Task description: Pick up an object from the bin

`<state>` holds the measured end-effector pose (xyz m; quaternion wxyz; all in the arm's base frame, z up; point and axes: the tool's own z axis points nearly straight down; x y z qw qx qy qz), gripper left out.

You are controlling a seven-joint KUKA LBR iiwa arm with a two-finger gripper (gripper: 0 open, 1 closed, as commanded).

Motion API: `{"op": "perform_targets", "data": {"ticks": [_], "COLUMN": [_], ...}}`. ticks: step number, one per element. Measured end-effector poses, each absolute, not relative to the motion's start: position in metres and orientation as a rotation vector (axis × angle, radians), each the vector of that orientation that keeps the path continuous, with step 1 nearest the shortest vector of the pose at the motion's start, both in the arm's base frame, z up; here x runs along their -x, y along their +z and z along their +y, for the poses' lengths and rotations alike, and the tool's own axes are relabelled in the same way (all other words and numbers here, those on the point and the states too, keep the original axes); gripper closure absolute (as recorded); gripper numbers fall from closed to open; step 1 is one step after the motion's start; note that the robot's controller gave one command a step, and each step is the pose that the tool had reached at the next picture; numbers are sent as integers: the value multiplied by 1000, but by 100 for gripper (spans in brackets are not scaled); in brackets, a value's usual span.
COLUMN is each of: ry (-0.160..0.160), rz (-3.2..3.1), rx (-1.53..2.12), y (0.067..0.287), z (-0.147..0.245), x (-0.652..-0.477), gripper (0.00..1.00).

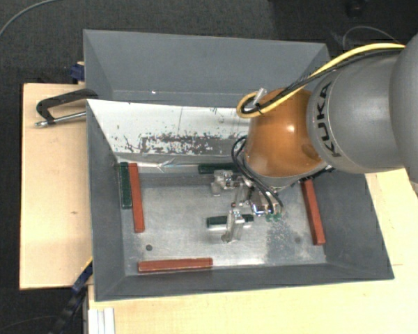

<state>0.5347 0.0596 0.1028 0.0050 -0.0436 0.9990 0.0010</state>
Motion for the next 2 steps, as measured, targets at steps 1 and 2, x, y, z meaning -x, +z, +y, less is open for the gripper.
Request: {"op": "perform_targets", "data": {"ticks": [1, 2], "ry": [2, 3], "rz": [3140, 3145], "rx": [-41, -55], "y": [101, 69], "z": [37, 46], "x": [-531, -525], "gripper": [0, 0]}}
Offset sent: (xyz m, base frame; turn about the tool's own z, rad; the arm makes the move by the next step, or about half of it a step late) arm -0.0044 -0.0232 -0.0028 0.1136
